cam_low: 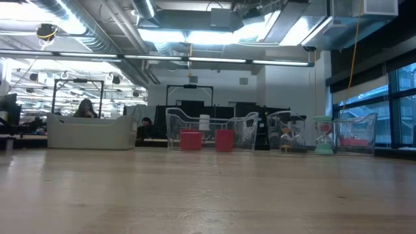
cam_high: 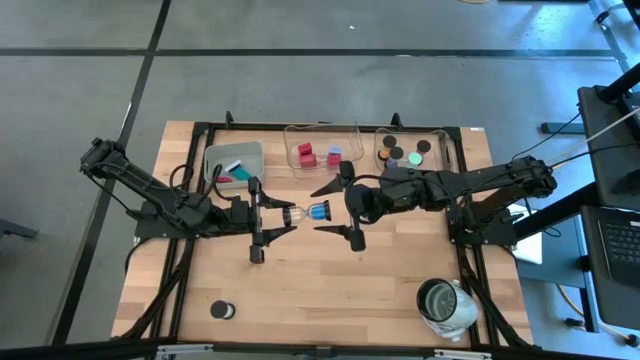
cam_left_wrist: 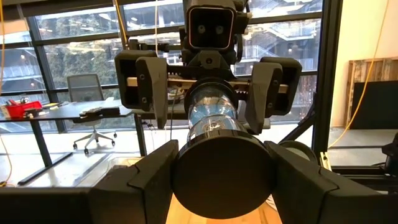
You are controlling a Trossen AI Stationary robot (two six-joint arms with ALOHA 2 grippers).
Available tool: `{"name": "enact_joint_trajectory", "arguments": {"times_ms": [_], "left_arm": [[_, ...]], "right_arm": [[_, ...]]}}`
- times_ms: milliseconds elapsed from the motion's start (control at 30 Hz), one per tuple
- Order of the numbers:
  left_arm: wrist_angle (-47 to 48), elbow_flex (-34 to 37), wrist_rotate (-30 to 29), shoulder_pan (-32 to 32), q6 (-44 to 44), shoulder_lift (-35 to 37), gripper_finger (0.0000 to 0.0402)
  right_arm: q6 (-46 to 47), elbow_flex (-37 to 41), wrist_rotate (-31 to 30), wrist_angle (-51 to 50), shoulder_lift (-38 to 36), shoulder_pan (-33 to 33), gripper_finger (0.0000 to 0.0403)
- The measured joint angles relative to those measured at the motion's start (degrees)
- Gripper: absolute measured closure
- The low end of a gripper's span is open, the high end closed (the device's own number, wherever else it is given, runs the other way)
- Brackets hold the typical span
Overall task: Pick & Place Office items
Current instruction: Put the blue hourglass into the right transparent bin
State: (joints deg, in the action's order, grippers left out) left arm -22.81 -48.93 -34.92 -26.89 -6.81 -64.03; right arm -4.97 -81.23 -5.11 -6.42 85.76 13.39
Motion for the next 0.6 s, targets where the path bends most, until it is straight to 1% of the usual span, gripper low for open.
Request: {"name": "enact_joint_trajectory", "arguments": {"times_ms": [167,467,500,600], "left_arm": [[0.0,0.0,0.0,0.0,0.0,0.0,0.0187],[0.0,0.0,0.0,0.0,0.0,0.0,0.0185],[0.0,0.0,0.0,0.0,0.0,0.0,0.0185],[0.0,0.0,0.0,0.0,0.0,0.0,0.0185]], "right_arm": [[0.0,0.0,0.0,0.0,0.0,0.0,0.0098],[0.0,0.0,0.0,0.0,0.0,0.0,0.0189],[0.0,0.0,0.0,0.0,0.0,0.0,0.0195],[0.0,0.0,0.0,0.0,0.0,0.0,0.0196]]}}
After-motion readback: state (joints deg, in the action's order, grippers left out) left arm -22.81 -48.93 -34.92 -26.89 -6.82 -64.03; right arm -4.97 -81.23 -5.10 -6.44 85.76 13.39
